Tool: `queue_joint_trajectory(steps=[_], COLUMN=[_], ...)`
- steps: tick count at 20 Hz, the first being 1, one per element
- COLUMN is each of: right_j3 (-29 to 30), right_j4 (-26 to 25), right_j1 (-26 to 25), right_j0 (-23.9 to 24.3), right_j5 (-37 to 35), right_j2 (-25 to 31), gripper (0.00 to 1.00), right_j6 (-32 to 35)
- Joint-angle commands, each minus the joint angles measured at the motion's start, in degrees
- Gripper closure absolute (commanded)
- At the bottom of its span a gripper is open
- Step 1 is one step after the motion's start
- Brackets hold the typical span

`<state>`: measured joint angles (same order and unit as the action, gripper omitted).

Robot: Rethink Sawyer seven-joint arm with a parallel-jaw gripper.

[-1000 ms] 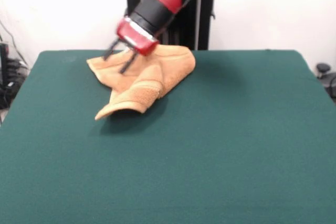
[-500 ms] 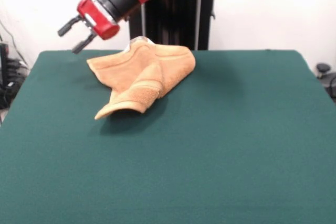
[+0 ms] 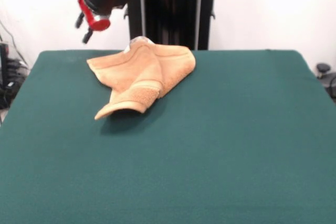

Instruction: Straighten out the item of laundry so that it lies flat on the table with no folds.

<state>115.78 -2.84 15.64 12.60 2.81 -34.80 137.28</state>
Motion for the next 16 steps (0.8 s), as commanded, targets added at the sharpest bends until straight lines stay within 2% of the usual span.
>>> queue_joint_trajectory(steps=[1, 3, 8, 12, 14, 16], right_j3=[-4.09, -5.29, -7.23, -6.23, -5.31, -3.94], right_j4=[-1.47, -1.88, -4.35, -4.69, -5.01, -6.05], right_j1=[16.02, 18.16, 21.71, 23.50, 23.84, 23.98], right_j0=[1.43, 1.34, 1.39, 3.30, 3.89, 4.66], right_j5=[-30.94, -37.29, -44.32, -42.21, -38.42, -31.71], right_j2=[16.94, 17.09, 17.09, 19.71, 20.79, 21.86], gripper=[0.00, 0.00, 0.00, 0.00, 0.00, 0.00], right_j6=[-6.21, -7.02, -8.68, -7.40, -6.03, -4.77])
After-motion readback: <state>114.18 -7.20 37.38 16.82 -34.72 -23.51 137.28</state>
